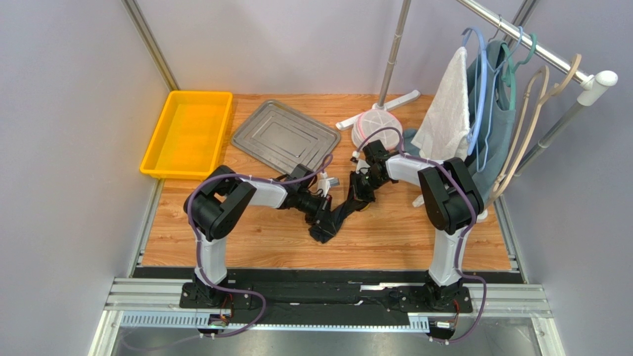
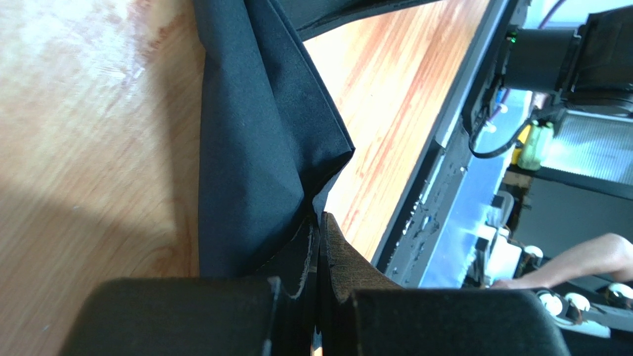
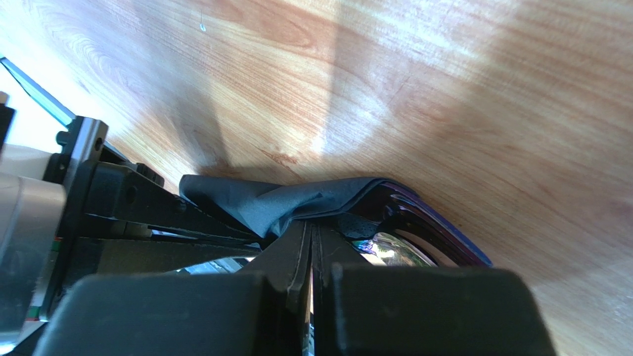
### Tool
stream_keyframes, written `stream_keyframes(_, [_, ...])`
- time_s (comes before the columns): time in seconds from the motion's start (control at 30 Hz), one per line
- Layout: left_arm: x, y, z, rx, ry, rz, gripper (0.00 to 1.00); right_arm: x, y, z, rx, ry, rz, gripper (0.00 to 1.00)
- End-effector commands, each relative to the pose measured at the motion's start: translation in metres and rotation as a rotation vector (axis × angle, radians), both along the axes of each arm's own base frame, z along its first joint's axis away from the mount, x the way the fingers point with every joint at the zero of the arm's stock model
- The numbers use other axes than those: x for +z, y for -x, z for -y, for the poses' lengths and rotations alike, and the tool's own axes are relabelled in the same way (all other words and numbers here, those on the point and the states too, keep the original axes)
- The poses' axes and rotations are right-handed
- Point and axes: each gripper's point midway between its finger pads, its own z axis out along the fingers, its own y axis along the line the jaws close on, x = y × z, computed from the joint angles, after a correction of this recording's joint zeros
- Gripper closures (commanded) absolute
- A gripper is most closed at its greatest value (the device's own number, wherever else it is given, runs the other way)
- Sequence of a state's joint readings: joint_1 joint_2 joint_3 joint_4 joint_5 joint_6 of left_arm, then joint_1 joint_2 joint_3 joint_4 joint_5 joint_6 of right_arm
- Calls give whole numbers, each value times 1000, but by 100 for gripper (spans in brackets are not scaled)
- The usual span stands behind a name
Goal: Place the utensils on the paper napkin and roll it up
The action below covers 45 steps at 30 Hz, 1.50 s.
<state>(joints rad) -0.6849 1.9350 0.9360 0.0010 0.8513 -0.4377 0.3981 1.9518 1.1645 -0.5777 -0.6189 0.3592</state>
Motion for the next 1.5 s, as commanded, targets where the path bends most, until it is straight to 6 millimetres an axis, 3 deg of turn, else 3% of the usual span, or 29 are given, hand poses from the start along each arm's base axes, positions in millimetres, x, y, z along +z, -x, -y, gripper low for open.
stream_keyframes(0.0, [-27,23,-12,-56,-63,-68,100,-25,-5,18,22,128,55,100])
stream_keyframes(0.1, [-37,23,-17,-42,-91,-95,100,-6,-7,14,59,94,78,100])
stream_keyframes(0.37, [-57,16,-26,-10,-175,-125,100,73,1,12,188,-25,180,92])
stream_keyframes(0.53, [-61,12,-29,-1,-206,-106,99,88,-10,3,154,-54,204,90])
stream_keyframes(0.83, [-59,8,-31,3,-223,-70,94,52,-15,-13,90,-19,115,91])
stream_keyframes(1.13, [-54,2,-31,10,-232,-37,83,13,8,-9,163,81,77,92])
stream_keyframes(1.3, [-32,-1,-22,16,-161,-25,67,-9,19,9,218,153,85,94])
stream_keyframes(1.47, [21,-4,-9,8,-33,38,50,-18,18,15,234,184,106,95])
